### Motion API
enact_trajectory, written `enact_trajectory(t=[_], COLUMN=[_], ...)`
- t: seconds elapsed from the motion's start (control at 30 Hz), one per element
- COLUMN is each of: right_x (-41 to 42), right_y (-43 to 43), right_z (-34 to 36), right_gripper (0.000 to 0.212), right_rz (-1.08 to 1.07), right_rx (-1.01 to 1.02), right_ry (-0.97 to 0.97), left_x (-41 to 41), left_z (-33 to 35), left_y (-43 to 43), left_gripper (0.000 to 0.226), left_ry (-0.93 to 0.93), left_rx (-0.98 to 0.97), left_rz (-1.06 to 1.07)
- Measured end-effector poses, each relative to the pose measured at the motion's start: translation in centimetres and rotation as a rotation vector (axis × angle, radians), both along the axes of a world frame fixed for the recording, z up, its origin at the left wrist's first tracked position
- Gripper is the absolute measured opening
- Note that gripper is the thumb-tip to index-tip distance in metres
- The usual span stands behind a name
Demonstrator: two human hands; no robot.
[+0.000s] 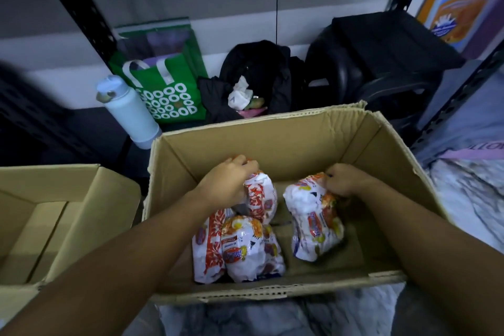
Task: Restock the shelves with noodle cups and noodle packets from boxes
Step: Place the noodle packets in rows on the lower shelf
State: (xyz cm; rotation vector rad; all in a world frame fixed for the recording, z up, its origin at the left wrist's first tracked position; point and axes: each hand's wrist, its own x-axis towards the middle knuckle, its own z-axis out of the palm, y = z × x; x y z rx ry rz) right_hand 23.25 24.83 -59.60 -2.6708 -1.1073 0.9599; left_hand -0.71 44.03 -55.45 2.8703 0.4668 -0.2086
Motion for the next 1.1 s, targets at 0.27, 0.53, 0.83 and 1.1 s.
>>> enact_trajectory(t=[0.27,0.53,0.83,1.1], right_x=[-2.6,-3.3,-3.1,-2.8], right_y=[2.1,3.8,4.0,3.3], right_z=[-0.7,-0.9,-1.9,-3.3], right_gripper=[0.079,0.089,0.086,0.093], right_rz=[0.492,0.550,0.617,0.708], right_rx=[-0.077,-0.240,-0.529,-0.440], right_ry=[-0.034,-0.067,-0.327,-0.354], left_x=[0.0,0.3,3.4,5.2], left_z=[-2.8,-3.9,-5.4,-5.4], left_y=[-0.5,1.5,0.0,-2.0], left_gripper=[0.040,0.064,0.088,0.057], left_ry=[0.176,0.254,0.340,0.265], left_rx=[-0.154,-0.122,0.123,0.288], left_rz=[0.246,0.257,-0.146,-0.213])
